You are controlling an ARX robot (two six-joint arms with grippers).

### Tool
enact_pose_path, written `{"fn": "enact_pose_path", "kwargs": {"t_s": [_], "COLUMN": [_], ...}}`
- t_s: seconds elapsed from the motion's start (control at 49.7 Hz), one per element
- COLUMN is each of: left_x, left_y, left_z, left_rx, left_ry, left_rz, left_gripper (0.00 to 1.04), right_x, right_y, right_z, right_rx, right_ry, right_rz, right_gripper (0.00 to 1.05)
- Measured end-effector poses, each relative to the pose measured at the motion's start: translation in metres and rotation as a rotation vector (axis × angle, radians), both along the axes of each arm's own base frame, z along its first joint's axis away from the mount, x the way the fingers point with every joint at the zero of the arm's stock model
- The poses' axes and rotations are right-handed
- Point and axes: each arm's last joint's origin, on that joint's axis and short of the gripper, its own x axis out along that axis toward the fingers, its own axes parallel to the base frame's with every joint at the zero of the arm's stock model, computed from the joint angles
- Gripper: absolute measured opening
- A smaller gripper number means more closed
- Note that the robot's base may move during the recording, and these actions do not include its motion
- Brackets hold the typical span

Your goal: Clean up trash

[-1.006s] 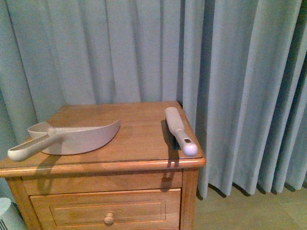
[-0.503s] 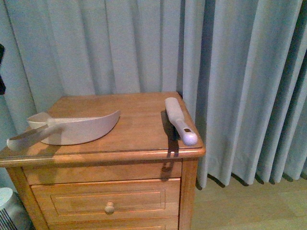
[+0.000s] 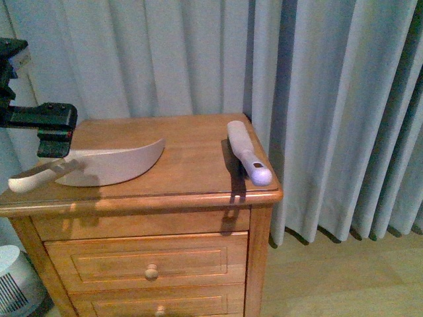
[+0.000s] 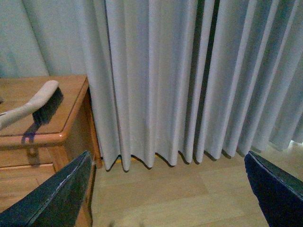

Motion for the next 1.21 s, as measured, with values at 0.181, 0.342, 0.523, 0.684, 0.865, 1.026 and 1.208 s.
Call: {"fn": "enact_pose_path", "kwargs": {"t_s": [0.181, 0.342, 0.523, 0.684, 0.865, 1.026, 1.208], "left_x": [0.012, 0.022, 0.029, 0.032, 0.035, 0.036, 0.035], "left_y": [-0.001, -0.002, -0.003, -0.004, -0.004, -0.005, -0.005], "left_z": [-0.014, -0.025, -0.033, -0.039, -0.046, -0.048, -0.048], "left_rx": [0.001, 0.002, -0.004, -0.003, -0.002, -0.001, -0.003], "left_ry": [0.017, 0.034, 0.046, 0.055, 0.067, 0.067, 0.067], "left_rz": [0.001, 0.004, 0.000, 0.000, 0.000, -0.002, -0.005], "left_gripper": [0.97, 0.97, 0.97, 0.97, 0.97, 0.94, 0.67], "right_x": [0.000, 0.000, 0.000, 0.000, 0.000, 0.000, 0.000], "right_y": [0.000, 0.000, 0.000, 0.000, 0.000, 0.000, 0.000], "right_z": [0.000, 0.000, 0.000, 0.000, 0.000, 0.000, 0.000], "right_rx": [0.000, 0.000, 0.000, 0.000, 0.000, 0.000, 0.000], "right_ry": [0.000, 0.000, 0.000, 0.000, 0.000, 0.000, 0.000], "right_rz": [0.000, 0.000, 0.000, 0.000, 0.000, 0.000, 0.000], "right_gripper": [0.97, 0.97, 0.97, 0.97, 0.97, 0.97, 0.97]}}
